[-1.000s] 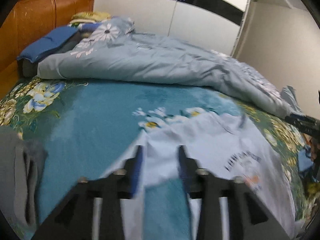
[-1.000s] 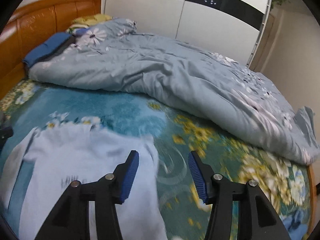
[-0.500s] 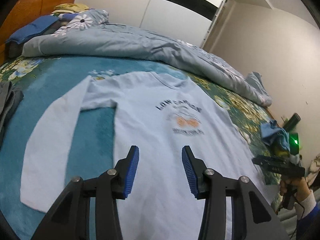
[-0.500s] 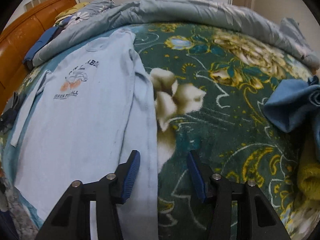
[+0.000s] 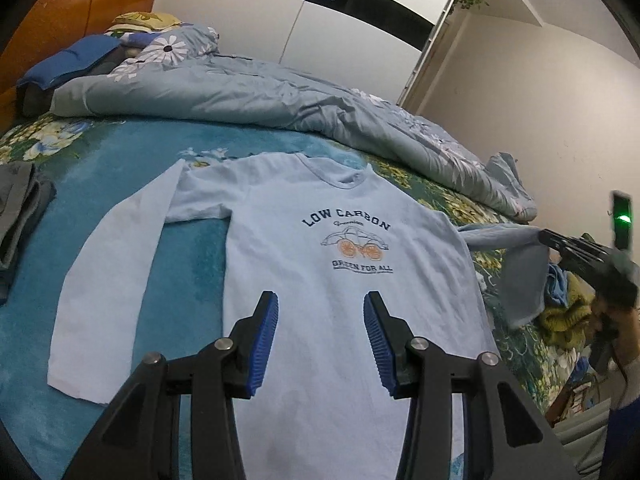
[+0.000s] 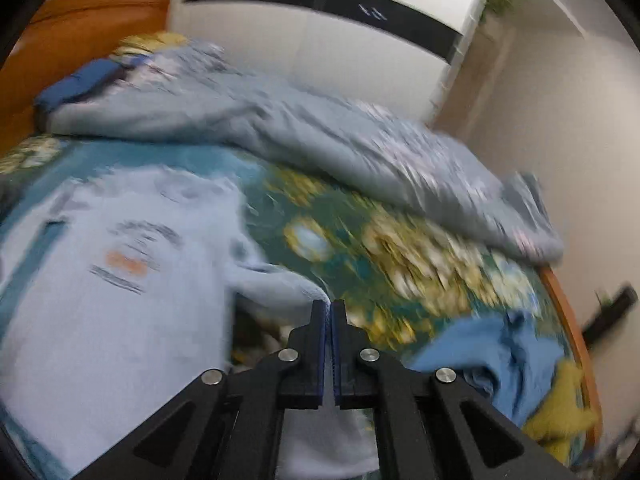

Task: Fold clothes
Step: 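Open both grippers and release the spread shirt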

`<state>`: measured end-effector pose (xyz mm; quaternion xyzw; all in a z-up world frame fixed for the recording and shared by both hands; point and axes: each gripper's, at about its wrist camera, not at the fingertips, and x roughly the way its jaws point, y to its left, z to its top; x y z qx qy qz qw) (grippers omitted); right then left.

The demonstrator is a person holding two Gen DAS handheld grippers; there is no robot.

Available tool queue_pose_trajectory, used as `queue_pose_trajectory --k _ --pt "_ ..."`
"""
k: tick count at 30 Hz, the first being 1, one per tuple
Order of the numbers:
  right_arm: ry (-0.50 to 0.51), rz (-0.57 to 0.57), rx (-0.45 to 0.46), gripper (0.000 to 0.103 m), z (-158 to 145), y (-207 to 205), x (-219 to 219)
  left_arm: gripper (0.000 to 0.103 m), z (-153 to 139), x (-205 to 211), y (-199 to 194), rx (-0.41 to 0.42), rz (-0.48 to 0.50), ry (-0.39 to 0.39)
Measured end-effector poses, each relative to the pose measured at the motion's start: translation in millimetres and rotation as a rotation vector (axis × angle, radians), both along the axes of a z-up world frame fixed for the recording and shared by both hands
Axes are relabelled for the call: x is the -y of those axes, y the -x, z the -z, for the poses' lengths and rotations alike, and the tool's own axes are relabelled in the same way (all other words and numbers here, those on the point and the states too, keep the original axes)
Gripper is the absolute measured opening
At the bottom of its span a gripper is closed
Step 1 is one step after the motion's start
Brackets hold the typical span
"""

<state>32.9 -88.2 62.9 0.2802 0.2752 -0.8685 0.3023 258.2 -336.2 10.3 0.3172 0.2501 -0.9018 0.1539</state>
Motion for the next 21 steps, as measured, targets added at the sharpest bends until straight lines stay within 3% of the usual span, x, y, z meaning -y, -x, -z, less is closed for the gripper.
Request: queue_pose_trajectory --k 2,5,9,16,19,21 --pt "-0.033 -0.093 0.009 0.003 7.9 -25.7 8.6 0.046 4.5 2.4 -0.3 0.006 -0.005 -0.018" --pt "-0.136 -0.201 0.102 0.003 58.4 -66.5 11.5 0.046 11.3 3.5 0.7 0.018 -0.006 -0.036" --pt "-0.205 -0.215 0.210 0.003 115.2 -87.8 2.1 0.046 15.4 0.6 4.2 0.026 0.002 -0.048" --pt "-0.040 -0.160 0.337 0.008 117.6 -82.9 -22.5 0.046 17.8 -6.2 11.0 0.035 0.025 -0.047" --pt "0.106 -0.141 0.411 0.026 101.2 -72.8 -50.9 0.046 19.9 -7.6 12.8 0.040 0.030 -0.049" --pt "0.187 -0.072 0.397 0.038 88.1 -59.4 -73.6 0.046 19.5 -7.7 12.9 0.038 0.028 -0.049"
